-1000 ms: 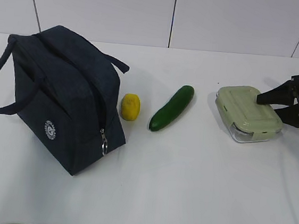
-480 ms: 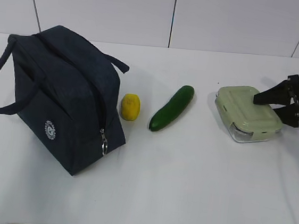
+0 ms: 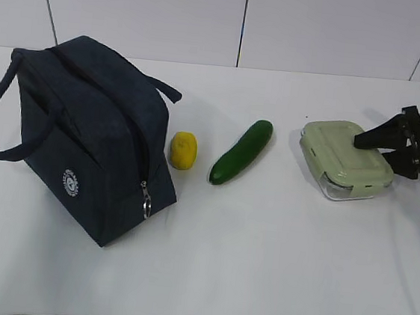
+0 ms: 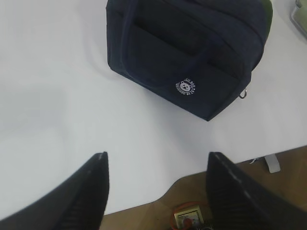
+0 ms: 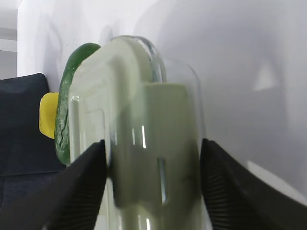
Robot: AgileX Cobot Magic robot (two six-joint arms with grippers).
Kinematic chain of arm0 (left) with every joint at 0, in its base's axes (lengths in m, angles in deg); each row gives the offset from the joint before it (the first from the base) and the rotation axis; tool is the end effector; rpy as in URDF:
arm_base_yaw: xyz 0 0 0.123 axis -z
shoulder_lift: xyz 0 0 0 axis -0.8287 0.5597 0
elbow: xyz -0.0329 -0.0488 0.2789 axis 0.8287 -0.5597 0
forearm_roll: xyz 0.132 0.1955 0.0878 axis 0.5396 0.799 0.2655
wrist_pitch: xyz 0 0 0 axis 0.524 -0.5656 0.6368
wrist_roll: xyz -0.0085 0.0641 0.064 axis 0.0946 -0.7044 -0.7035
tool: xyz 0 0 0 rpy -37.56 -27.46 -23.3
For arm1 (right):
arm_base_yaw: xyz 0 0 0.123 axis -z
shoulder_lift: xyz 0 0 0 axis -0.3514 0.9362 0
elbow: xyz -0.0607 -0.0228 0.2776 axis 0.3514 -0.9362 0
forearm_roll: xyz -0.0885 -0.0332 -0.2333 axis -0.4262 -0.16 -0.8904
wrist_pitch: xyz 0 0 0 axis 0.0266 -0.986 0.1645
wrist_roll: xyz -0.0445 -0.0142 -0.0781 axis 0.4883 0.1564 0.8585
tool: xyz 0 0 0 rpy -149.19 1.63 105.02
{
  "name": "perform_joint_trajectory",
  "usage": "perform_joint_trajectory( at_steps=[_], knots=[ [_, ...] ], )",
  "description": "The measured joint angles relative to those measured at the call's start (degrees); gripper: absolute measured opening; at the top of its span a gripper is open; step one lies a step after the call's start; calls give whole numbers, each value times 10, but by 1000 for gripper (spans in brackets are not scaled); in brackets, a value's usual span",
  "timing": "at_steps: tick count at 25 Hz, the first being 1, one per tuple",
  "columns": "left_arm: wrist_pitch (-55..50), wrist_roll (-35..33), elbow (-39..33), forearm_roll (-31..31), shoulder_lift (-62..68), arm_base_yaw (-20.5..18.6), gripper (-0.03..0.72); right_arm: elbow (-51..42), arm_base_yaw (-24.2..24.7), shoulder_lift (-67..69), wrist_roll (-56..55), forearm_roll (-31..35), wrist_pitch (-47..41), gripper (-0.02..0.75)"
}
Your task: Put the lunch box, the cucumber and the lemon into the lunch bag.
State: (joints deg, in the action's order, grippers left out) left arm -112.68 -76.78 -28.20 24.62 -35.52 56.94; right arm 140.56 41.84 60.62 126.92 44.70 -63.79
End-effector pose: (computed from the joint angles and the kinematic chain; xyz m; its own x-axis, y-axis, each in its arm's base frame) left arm 0.0761 -0.0255 0.3726 -0.6735 0.0665 -0.7362 0.2477 0.9587 -0.1400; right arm 0.4285 -0.0842 0.1337 -0.9206 0.2361 -0.3110 -0.1116 0.6042 0.7890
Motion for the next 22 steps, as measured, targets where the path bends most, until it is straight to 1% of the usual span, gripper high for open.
perform_joint_trajectory(
  at_steps=[3, 5, 22],
  knots=[
    [0, 0, 0, 0, 0, 0, 466, 0, 0, 0, 0, 0, 0, 433],
    [0, 0, 0, 0, 0, 0, 466, 0, 0, 0, 0, 0, -1, 421],
    [0, 0, 0, 0, 0, 0, 465, 0, 0, 0, 0, 0, -2, 415]
  ],
)
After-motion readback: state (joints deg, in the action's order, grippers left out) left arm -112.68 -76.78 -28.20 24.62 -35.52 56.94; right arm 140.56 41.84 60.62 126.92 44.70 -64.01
